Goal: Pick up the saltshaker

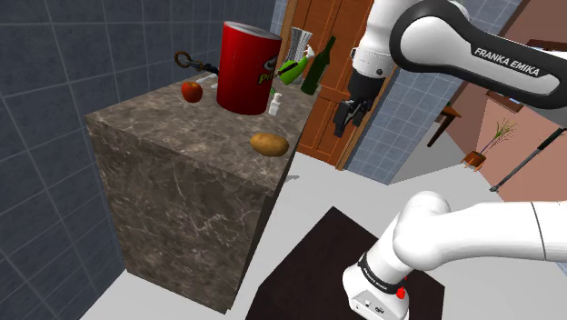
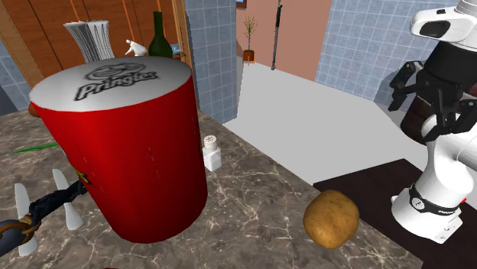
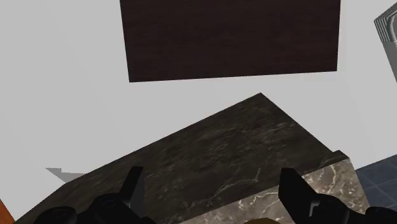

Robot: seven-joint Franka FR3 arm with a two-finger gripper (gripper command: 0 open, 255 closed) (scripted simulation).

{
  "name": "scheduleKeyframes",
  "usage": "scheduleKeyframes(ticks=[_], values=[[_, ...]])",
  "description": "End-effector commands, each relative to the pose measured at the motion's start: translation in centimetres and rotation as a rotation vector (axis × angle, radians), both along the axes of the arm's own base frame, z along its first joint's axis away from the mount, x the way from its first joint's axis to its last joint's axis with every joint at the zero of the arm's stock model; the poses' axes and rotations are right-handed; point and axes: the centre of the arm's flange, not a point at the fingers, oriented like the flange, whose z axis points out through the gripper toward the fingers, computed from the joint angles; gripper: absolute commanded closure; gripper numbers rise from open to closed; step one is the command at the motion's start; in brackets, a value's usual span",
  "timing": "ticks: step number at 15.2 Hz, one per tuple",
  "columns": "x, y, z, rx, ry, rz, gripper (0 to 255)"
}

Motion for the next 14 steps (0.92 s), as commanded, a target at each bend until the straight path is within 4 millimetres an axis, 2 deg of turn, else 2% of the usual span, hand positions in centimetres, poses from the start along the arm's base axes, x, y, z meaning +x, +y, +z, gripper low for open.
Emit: scheduleKeyframes(ticks=[1, 14], values=[[0.0, 0.0, 0.0, 0.000, 0.000, 0.000, 0], [15.9, -6.5, -2.3, 0.016, -0.013, -0.120, 0]])
